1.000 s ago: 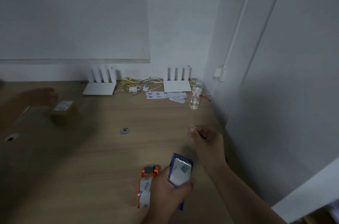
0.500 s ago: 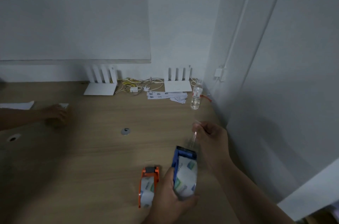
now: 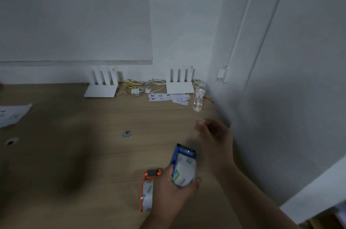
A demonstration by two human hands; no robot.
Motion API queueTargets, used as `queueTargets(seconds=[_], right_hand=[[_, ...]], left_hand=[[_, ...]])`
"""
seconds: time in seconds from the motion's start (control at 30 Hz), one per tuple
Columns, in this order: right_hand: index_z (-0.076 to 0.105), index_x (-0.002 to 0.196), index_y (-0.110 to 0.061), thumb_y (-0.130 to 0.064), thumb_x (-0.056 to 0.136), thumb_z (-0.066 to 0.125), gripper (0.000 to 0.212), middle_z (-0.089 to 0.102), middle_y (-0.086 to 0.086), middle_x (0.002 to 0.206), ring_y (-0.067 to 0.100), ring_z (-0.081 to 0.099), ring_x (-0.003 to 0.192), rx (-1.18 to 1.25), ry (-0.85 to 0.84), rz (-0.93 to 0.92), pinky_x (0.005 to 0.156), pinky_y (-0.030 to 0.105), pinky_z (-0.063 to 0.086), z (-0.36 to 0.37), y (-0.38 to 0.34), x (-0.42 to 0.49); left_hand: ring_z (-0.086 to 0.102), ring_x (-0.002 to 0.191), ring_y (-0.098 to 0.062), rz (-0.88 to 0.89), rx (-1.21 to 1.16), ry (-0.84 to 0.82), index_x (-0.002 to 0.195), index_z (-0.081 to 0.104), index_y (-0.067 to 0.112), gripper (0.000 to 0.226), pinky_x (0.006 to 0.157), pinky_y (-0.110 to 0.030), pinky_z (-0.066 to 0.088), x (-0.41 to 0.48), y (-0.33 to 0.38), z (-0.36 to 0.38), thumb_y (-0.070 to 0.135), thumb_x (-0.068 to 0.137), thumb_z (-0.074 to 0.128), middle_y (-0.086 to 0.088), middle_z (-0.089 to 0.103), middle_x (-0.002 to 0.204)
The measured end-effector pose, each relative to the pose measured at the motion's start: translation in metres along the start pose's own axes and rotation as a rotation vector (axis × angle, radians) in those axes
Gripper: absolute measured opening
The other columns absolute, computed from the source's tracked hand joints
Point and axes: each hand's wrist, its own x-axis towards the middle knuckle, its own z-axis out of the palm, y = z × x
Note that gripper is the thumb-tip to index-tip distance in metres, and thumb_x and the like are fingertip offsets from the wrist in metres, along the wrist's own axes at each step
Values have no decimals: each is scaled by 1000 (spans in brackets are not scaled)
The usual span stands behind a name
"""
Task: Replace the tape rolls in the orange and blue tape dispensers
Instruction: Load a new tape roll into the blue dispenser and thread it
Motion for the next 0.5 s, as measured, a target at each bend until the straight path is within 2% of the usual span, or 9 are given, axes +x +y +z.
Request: queueTargets(seconds=[0.07,0.1,0.2,0.3,0.4,0.5], right_hand=[[69,69,-7,-13,89,67,21,61,4,60,9,53,56,22,-4,-22,56,30,44,-3,-4,2],[68,70,-5,-13,90,67,21,60,5,59,9,52,54,12,-26,-38,55,29,44,-3,-6,3],[68,71,0,-11,90,66,22,59,9,60,11,51,55,20,-52,-36,56,31,43,-2,-6,4],[68,71,1,-12,90,66,23,58,9,57,14,50,54,26,-40,-6,56,32,42,-4,-2,6],[69,70,1,-11,89,67,23,57,10,57,15,49,53,38,-38,17,58,34,43,-4,-3,12],[70,67,-3,-12,89,67,23,58,7,56,12,49,52,39,-25,35,58,32,45,-3,-6,17]], left_hand=[[65,53,11,-17,-16,-6,62,65,23,36,51,-1,45,-1,0,-1,2,69,93,24,68,51],[64,53,11,-26,-19,1,60,61,26,41,51,-1,45,-2,-1,-1,1,69,93,25,68,51],[68,61,12,-60,-35,11,76,73,23,34,55,1,47,-7,-9,-1,1,67,95,29,74,64],[71,75,15,-72,-68,-13,92,73,30,50,62,1,51,-11,-14,-3,-3,62,97,37,77,80],[74,83,10,-62,-79,-55,101,71,34,63,66,-1,54,-14,-18,-8,-2,57,100,32,78,95],[75,84,6,-7,-63,-81,104,71,33,67,68,-3,55,-16,-19,-11,17,49,104,28,79,97]])
